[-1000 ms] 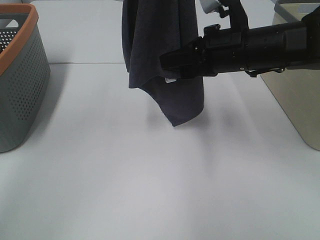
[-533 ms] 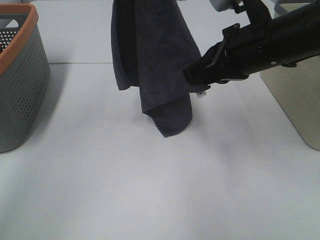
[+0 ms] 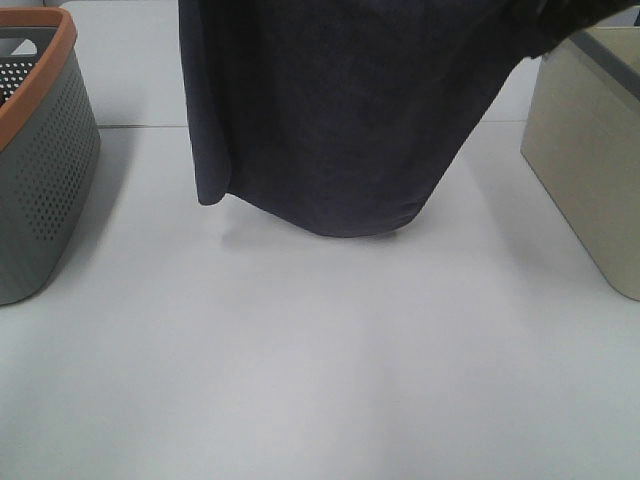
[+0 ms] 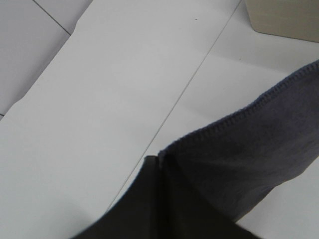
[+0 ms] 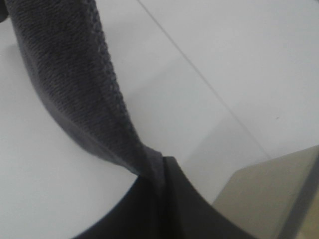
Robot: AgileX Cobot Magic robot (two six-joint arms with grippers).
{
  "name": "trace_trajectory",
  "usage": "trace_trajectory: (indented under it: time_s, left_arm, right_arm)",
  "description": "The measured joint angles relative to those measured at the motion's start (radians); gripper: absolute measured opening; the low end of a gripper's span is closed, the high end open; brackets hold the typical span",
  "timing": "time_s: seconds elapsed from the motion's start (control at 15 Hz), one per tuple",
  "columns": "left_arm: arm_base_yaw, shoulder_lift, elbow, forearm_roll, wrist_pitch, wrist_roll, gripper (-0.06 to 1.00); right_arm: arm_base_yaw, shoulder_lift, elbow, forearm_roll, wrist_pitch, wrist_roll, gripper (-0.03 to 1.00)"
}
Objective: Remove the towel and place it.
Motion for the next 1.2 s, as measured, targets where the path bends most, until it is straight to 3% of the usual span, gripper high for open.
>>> trace_trajectory:
  time_s: [0.27, 0.53, 0.67, 0.87, 0.93, 1.07, 1.2]
  left_arm:
    - [0.001, 0.040, 0.000, 0.102, -0.008, -0.041, 0.00]
    - [0.018, 0.131, 0.000, 0.144, -0.122, -0.071, 0.00]
    - [0.036, 0.186, 0.000, 0.175, -0.262, -0.075, 0.00]
    - [0.092, 0.258, 0.000, 0.229, -0.580, -0.082, 0.00]
    - [0.137, 0.292, 0.000, 0.241, -0.708, -0.091, 0.00]
    - [0.156, 0.311, 0.000, 0.248, -0.723, -0.092, 0.00]
    - [0.153, 0.344, 0.000, 0.245, -0.650, -0.092, 0.00]
  right_arm:
    - [0.000, 0.062, -0.066, -0.037, -0.050, -0.050, 0.02]
    - [0.000, 0.147, -0.066, -0.074, -0.249, -0.112, 0.02]
    - [0.000, 0.204, -0.069, -0.107, -0.437, -0.140, 0.02]
    - [0.000, 0.357, -0.154, -0.133, -0.709, -0.158, 0.02]
    - [0.000, 0.457, -0.254, -0.134, -0.784, -0.174, 0.02]
    - [-0.005, 0.517, -0.302, -0.134, -0.826, -0.177, 0.02]
    - [-0.018, 0.554, -0.313, -0.114, -0.811, -0.165, 0.02]
